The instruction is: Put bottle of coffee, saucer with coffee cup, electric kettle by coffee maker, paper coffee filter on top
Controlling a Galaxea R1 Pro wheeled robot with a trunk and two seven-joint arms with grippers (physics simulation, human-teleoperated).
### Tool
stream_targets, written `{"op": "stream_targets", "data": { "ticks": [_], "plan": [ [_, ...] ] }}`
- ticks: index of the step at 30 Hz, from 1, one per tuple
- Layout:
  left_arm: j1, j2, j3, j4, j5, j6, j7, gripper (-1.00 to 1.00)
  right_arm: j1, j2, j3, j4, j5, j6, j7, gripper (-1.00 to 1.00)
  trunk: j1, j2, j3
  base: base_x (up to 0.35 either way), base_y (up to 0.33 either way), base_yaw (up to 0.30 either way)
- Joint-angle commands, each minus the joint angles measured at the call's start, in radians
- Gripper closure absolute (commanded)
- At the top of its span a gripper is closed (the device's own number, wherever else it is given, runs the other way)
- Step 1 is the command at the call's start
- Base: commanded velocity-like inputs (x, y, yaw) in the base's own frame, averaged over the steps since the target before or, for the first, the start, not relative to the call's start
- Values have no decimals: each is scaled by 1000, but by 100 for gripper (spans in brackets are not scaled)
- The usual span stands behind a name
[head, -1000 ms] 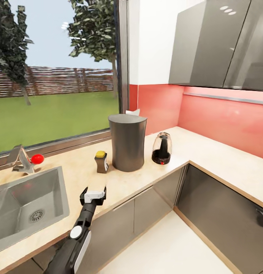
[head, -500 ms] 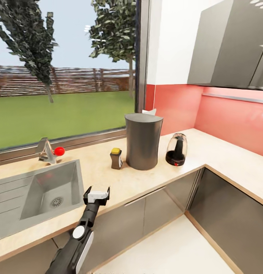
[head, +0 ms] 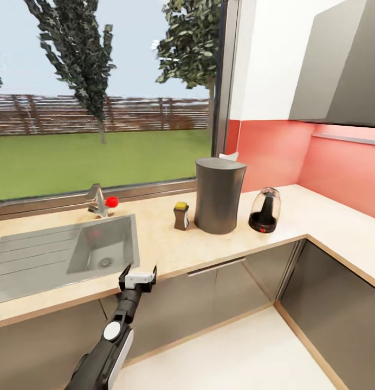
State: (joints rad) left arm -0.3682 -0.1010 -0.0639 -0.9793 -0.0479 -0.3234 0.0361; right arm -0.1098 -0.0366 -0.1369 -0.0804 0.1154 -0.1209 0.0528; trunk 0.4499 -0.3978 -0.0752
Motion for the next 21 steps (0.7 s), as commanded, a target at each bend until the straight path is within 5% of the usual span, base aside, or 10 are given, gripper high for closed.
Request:
{"op": "stream_targets", "data": {
  "ticks": [1, 4, 10, 21],
  "plan": [
    [-1, 0, -1, -1, -5, -3, 4, -100, -1, 0, -9, 1, 10, -3, 4, -100, 0, -2, -2, -276, -165, 268],
    [0, -5, -2, -6, -3, -3, -2, -100, -1, 0, -9, 1, 10, -3, 4, -100, 0, -2, -2, -277, -163, 268],
    [14, -6, -80, -6, 5, -55, -5, -100, -1, 0, -9, 1, 11, -3, 3, -100, 0, -2, -2, -163, -77, 231],
    [193, 5, -92, -8, 5, -102, -1, -100, -1, 0, -9, 1, 12, -5, 2, -100, 0, -2, -2, -10, -4, 27]
  ]
}}
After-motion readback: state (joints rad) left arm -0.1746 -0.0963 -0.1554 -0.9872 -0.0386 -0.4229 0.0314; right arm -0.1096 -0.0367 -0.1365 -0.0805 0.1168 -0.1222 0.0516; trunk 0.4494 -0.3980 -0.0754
